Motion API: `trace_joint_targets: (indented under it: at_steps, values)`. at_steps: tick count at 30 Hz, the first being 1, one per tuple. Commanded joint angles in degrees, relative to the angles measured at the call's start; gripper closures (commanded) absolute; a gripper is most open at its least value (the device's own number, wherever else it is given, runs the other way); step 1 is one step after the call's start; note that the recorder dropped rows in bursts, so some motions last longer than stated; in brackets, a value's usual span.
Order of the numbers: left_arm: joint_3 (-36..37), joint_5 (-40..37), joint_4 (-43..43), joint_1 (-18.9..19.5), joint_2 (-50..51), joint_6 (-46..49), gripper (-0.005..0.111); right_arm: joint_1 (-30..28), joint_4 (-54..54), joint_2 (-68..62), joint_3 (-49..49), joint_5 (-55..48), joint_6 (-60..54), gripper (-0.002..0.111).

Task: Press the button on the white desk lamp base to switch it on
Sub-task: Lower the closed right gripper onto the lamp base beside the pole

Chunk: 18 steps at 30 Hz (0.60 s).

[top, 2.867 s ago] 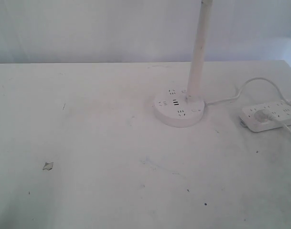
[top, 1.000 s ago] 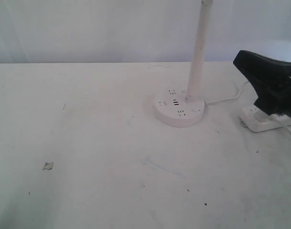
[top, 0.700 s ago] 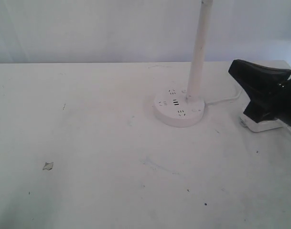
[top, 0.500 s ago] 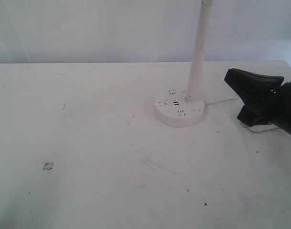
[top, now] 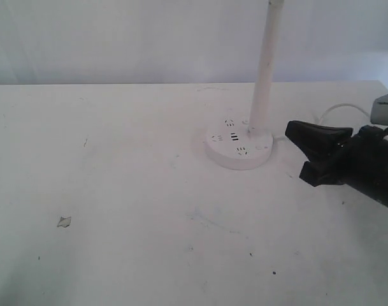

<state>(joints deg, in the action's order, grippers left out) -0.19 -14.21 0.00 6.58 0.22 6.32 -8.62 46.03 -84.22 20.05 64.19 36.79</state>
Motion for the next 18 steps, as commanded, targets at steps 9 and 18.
trace_joint_targets:
  at_steps: [9,18]
  values:
    - [0.19,0.11,-0.33,0.15,-0.22,-0.06,0.107,2.04,0.06,-7.22,2.47,5.77,-1.18,0.108]
    - [0.19,0.11,-0.33,0.15,-0.22,-0.06,0.107,7.37,-0.29,-10.96,6.56,5.12,-3.39,0.108]
